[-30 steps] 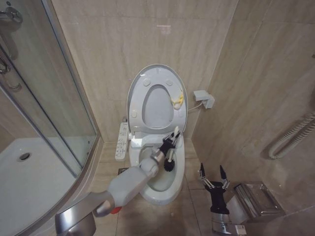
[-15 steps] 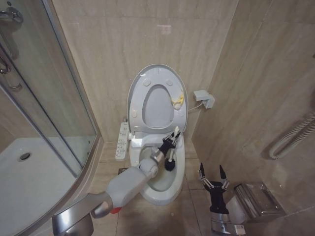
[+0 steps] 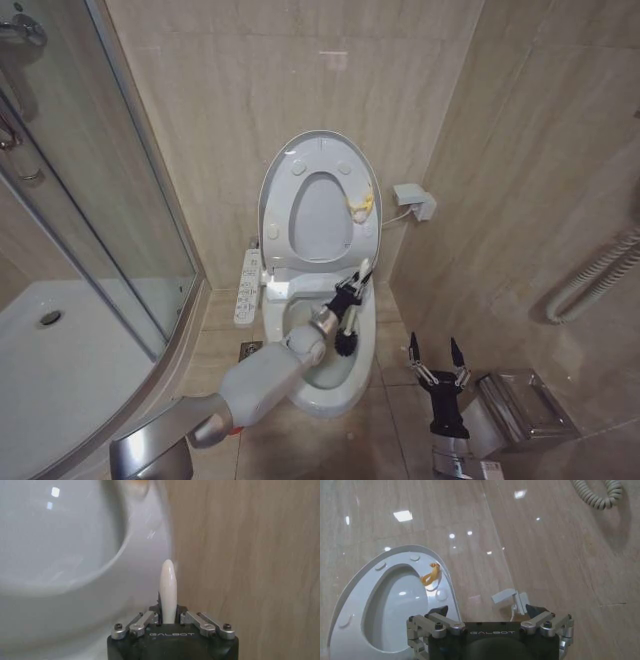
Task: Open the toilet lid, clean the toilet bowl with a toilet brush, close the toilet lid, and flush.
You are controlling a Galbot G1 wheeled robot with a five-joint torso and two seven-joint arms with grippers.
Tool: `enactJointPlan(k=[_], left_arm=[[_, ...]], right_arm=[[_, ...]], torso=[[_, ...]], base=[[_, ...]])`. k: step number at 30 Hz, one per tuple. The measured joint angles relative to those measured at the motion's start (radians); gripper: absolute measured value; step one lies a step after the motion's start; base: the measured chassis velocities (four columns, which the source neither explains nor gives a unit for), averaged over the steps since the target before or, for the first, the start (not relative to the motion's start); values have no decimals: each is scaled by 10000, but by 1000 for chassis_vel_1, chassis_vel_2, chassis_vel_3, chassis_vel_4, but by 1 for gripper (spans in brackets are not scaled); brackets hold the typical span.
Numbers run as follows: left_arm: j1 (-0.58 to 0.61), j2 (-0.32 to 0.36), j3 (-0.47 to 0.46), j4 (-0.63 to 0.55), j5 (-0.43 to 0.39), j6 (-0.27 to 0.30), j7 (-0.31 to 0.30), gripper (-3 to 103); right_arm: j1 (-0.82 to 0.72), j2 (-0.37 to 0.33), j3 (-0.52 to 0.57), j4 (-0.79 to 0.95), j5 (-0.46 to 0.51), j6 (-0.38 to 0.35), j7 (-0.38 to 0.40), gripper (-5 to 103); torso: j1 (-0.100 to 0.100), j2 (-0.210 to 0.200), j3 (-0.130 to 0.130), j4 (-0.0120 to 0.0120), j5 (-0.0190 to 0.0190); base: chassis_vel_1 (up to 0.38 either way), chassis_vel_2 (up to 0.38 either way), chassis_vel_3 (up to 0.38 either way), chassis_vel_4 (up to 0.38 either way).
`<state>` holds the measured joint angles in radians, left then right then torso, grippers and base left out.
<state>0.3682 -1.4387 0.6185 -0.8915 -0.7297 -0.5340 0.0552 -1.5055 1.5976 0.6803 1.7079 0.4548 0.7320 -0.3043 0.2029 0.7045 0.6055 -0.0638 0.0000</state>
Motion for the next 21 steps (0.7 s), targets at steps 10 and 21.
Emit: enactJointPlan(k=[10,21], left_arm=[[-228,-40,-119,-735,-143,96,-62,19],[127,262,-188,139,196,5,100,19]], right_arm=[[-28,-46,60,4,-3,11,-1,100],[-10,-17,-21,-52,-10,49,-15,100]], torso=[[0,1,-2,-12,-1],[0,0,0,4,0]], base=[[0,0,0,0],[0,0,0,0]])
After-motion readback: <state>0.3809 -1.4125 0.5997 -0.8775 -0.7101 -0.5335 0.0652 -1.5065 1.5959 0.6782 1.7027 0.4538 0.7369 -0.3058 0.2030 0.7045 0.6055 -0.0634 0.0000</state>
